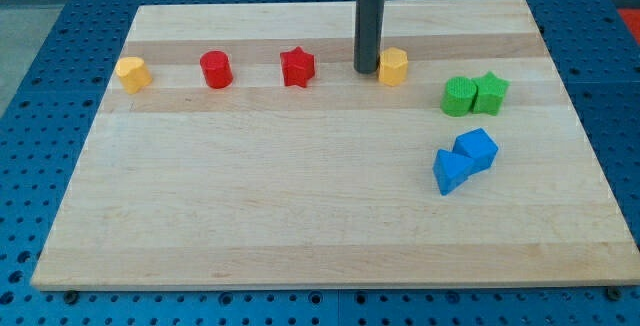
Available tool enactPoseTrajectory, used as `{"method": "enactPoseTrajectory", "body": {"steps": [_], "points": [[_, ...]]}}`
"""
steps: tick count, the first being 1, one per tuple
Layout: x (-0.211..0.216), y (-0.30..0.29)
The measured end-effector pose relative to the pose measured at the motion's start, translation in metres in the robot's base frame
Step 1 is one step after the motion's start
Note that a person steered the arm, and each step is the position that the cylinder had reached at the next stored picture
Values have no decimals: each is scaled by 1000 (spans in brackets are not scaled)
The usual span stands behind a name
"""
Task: Separate the blue triangle from the blue cube
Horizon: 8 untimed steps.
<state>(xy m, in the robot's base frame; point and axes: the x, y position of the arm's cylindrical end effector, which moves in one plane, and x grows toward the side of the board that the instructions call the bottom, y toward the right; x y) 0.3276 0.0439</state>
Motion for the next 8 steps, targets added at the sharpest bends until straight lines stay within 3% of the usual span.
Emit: {"method": "enactPoseTrajectory", "body": {"steps": [2, 4, 8], "points": [[9, 5], [54, -3], [77, -3]]}}
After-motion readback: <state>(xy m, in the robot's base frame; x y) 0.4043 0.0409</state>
